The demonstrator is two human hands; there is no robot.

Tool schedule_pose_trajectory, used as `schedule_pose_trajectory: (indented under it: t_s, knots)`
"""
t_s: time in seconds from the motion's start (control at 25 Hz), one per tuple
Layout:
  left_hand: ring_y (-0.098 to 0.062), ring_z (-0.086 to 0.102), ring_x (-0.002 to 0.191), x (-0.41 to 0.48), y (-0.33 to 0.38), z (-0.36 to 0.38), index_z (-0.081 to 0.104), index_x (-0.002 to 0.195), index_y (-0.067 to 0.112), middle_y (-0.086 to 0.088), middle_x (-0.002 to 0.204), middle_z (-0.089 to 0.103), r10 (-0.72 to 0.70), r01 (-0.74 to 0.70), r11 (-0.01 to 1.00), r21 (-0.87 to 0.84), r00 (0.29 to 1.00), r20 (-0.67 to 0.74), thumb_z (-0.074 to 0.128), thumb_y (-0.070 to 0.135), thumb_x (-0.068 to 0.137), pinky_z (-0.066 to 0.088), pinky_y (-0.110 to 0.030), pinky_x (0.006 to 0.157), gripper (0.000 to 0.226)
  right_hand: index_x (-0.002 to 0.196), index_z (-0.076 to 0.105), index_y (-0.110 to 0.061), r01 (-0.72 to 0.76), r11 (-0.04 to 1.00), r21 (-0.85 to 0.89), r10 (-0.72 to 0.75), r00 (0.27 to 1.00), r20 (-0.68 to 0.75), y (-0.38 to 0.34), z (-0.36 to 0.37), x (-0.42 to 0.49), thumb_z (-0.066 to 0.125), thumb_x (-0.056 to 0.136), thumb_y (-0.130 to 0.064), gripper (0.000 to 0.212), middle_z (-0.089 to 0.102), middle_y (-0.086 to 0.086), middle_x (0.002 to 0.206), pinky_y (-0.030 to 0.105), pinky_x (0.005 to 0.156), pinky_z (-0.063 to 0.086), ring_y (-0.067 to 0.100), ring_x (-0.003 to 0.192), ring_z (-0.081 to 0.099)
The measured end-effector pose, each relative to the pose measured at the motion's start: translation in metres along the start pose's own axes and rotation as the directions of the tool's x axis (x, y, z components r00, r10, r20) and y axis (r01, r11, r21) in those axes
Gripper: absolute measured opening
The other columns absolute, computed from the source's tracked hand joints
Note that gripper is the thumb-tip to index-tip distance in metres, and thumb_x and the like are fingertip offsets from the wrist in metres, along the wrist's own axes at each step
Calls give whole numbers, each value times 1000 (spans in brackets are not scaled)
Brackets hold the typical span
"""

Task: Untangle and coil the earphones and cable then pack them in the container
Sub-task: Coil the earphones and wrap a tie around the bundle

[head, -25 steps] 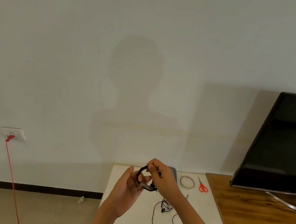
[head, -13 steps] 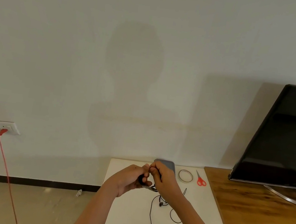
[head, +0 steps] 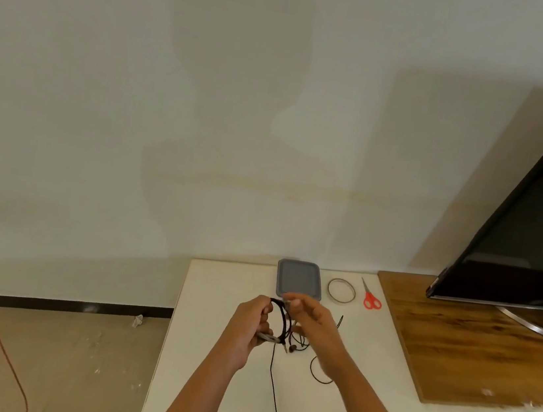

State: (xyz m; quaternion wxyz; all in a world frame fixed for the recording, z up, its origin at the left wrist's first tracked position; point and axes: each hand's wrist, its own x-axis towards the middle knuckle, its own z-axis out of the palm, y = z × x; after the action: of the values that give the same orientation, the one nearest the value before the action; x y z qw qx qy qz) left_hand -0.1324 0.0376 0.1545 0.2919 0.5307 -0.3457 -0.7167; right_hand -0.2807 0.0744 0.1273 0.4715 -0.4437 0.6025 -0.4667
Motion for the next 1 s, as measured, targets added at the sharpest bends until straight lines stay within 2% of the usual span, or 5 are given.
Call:
schedule_pose_trajectory:
  t_s: [0.16, 0.48, 0.6, 0.76, 1.0]
  knots:
    - [-12, 23, 47, 30, 5, 2, 38, 63, 18, 4, 54, 24, 11, -9, 999, 42, 999, -44, 40, 10, 85, 51, -29, 64, 24, 110, 65, -8, -210, 929, -305, 66, 904, -423, 47, -59, 64, 55, 92, -10, 21, 68, 12, 112, 32, 87, 49, 25, 101, 63]
    - [-12, 33, 52, 75, -6, -2, 43, 68, 17, 9, 50, 34, 15, -13, 998, 54, 999, -31, 42, 16, 89, 45, -32, 72, 21, 145, 33, -6, -321, 567, -758, 260, 944, -205, 125, -104, 157, 50, 91, -6, 56, 38, 22, 146, 42, 106, 35, 39, 132, 39]
    - [-11, 35, 51, 83, -12, -8, 43, 69, 17, 8, 52, 34, 4, -2, 998, 61, 999, -32, 41, 19, 91, 46, -28, 67, 22, 137, 40, -4, -306, 469, -828, 265, 944, -198, 147, -91, 163, 55, 89, -11, 51, 47, 22, 133, 44, 97, 42, 40, 121, 48]
    - [-11, 35, 52, 83, -10, -14, 43, 69, 18, 8, 51, 34, 11, -9, 998, 64, 1000, -28, 39, 21, 93, 47, -24, 60, 24, 94, 62, -7, -383, 321, -866, 111, 923, -368, 150, -79, 147, 56, 89, -10, 9, 66, 12, 93, 37, 78, 48, 32, 89, 62]
    - [-11, 38, 51, 63, 1, -14, 51, 74, 16, 4, 61, 44, 48, -44, 996, 80, 998, -46, 45, 34, 92, 51, -33, 78, 27, 85, 58, -13, -116, 936, -332, -35, 909, -416, 69, -61, 96, 55, 89, -10, 6, 62, 3, 70, 25, 57, 43, 17, 63, 54]
